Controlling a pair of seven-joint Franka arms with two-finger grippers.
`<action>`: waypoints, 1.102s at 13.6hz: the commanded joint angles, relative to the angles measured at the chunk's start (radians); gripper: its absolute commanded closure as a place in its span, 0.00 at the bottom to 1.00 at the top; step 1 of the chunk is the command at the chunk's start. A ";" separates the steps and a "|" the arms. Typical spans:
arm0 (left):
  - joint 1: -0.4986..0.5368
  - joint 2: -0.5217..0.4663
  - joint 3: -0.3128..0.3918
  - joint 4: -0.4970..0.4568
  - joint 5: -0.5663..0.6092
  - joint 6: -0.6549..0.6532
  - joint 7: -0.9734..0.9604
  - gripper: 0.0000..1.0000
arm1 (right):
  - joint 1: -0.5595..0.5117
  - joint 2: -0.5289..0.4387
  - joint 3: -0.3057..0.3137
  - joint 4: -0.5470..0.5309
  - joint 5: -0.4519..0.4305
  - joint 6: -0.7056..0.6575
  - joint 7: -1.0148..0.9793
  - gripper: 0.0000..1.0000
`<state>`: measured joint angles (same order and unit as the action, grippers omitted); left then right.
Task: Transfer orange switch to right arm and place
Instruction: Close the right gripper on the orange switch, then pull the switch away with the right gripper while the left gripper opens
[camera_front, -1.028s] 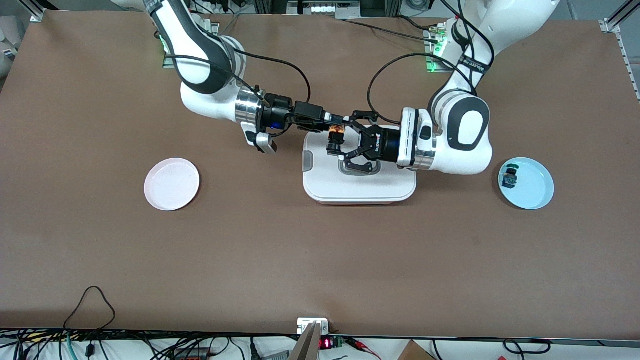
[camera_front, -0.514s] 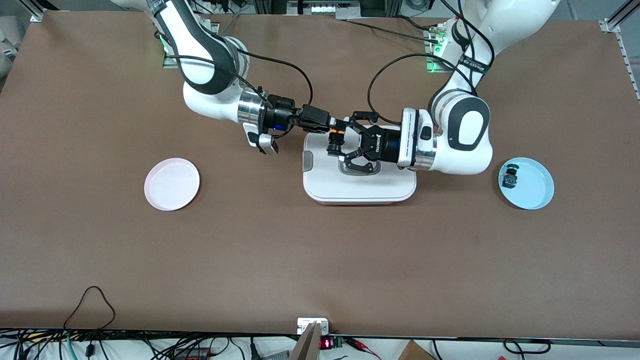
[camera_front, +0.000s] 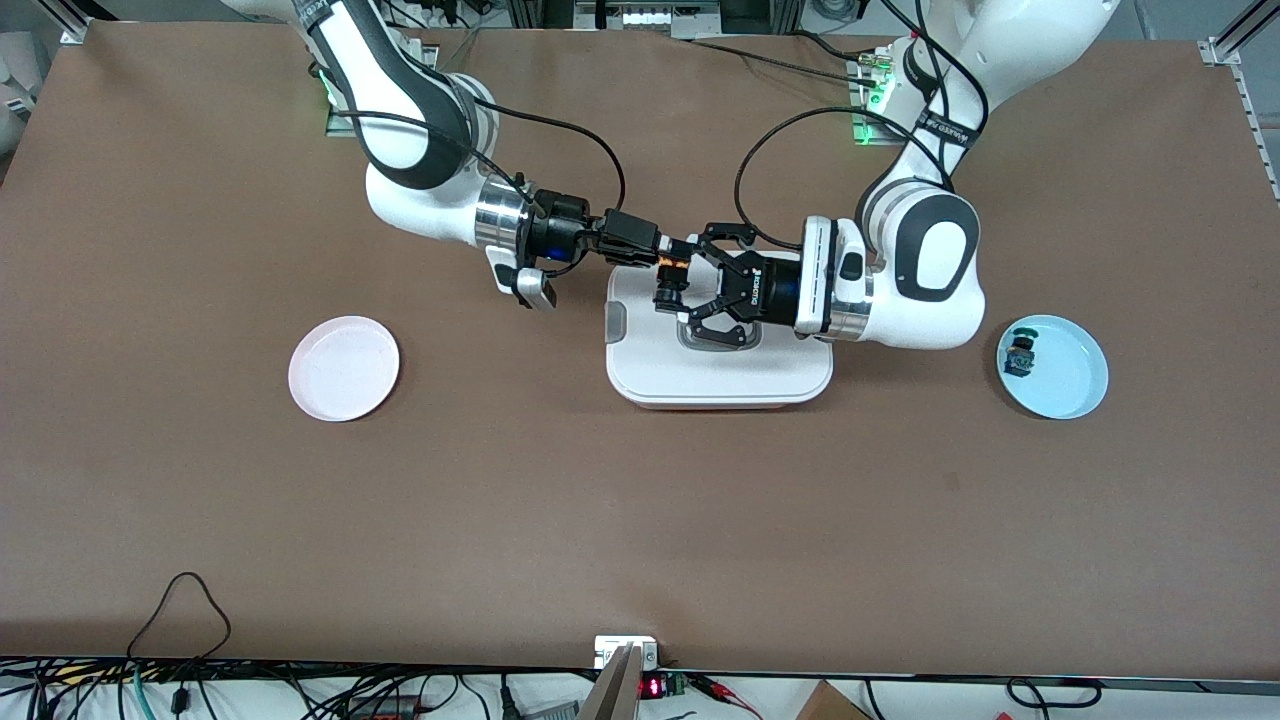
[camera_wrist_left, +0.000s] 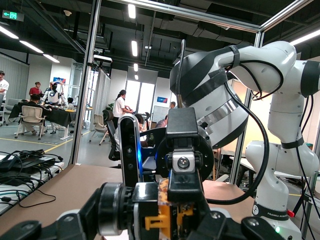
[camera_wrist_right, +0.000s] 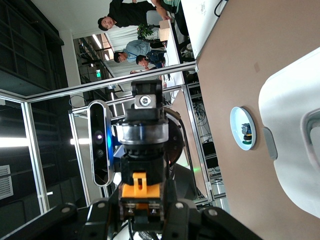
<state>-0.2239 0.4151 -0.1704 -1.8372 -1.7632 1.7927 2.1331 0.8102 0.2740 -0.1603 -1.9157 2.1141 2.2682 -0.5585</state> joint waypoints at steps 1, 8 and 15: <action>-0.011 -0.018 0.006 -0.030 -0.036 0.004 0.045 0.00 | -0.012 0.007 -0.012 0.024 0.006 0.002 0.011 1.00; -0.008 -0.024 0.006 -0.031 -0.035 -0.001 0.039 0.00 | -0.106 -0.001 -0.013 0.021 -0.078 -0.122 0.072 1.00; 0.040 -0.042 0.022 -0.074 0.037 -0.067 0.039 0.00 | -0.282 -0.030 -0.015 -0.046 -0.246 -0.387 0.089 1.00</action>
<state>-0.2093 0.4108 -0.1541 -1.8662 -1.7595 1.7561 2.1377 0.5764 0.2727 -0.1840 -1.9246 1.9099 1.9510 -0.4806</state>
